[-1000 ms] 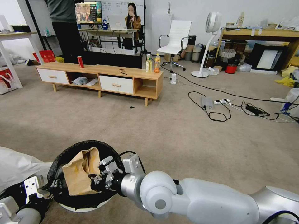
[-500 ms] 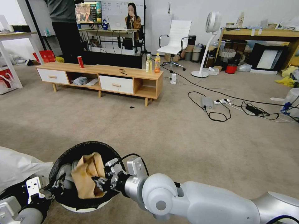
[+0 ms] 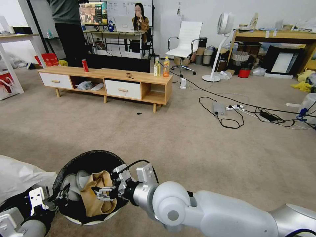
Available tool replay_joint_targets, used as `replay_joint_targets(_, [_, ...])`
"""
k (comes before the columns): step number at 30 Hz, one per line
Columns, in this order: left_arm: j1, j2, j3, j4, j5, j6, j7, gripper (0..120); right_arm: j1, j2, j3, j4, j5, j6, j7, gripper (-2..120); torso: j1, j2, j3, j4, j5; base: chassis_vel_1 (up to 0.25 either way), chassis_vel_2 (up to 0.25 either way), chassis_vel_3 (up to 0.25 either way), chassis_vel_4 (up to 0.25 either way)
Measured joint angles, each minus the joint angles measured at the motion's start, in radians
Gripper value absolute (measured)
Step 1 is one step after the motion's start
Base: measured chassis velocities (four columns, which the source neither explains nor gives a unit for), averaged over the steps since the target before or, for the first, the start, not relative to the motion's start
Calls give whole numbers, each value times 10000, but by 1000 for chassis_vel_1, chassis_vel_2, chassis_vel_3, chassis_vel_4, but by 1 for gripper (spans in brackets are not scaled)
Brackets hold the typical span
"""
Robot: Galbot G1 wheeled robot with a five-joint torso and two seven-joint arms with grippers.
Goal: Pick up the trash bin and place the garbage on the floor into it.
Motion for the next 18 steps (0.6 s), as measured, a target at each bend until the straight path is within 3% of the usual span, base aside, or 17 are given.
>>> replay_joint_targets(14, [-7,-6,-2,154,110,-22,24,5,-309,-680,1555,1037,-117,-154,319,98,0,2,0,0,1,0,0,0,0])
replay_joint_targets(18, [22,0,-40,175,120,-32,28,5,-780,-1075,2817,1348,-504,410,-181,98,0,3,0,-1,1,0,0,0,0])
